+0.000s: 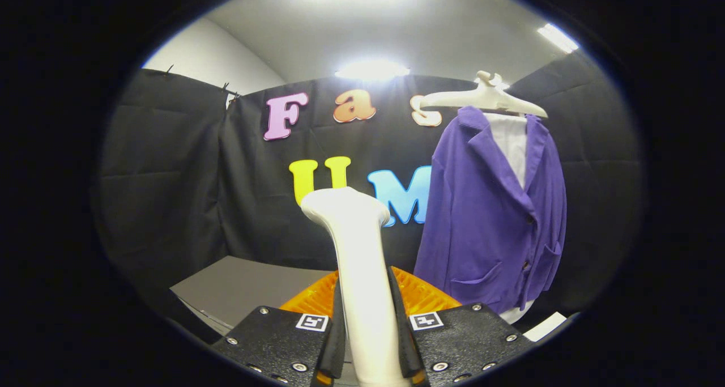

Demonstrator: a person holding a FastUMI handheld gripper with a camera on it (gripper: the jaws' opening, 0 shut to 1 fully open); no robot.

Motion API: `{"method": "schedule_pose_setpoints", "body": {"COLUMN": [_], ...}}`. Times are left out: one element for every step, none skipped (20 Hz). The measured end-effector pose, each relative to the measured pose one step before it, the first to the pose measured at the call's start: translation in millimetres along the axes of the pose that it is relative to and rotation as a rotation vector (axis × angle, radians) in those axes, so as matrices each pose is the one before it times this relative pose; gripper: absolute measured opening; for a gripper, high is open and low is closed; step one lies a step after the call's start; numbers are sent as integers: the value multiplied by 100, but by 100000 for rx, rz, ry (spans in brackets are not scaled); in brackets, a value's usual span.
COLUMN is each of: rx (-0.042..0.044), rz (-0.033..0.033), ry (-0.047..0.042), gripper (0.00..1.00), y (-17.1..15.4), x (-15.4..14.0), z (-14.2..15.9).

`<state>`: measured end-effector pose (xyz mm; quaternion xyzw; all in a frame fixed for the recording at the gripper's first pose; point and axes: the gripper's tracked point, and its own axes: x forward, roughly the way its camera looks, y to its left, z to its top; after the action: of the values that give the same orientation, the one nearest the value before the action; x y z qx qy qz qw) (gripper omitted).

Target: Iron the clothes twice with a garment steamer, once on the left side and once on the right side.

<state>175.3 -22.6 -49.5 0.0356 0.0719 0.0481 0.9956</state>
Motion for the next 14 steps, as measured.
{"method": "schedule_pose_setpoints", "body": {"rx": [255,294,49,249,360,659,803,869,695,-53,75,175,-277,-663], "rz": [-1262,-1475,-1958,-2209,-1904,-1733,-1879,-1620,-1538,-843,-812,-1094,-1723,-2197], "ry": [-1193,-854,-783,-1197,-1008,-897,-1151,-1163,-1327,-2172,-2044,-1079,-925,-685], "gripper": [38,38,38,38,38,37,37,37,37,37,37,37,37,37], "y": [-794,-854,-890,-1015,-901,-824,-931,-927,-772,-617,-667,-674,-721,-856], "x": [-288,-316,-73,6,0,176,247,376,291,415,407,549,601,533], "z": [701,450,554,731,628,641,695,735,760,847,821,496,522,434]}}
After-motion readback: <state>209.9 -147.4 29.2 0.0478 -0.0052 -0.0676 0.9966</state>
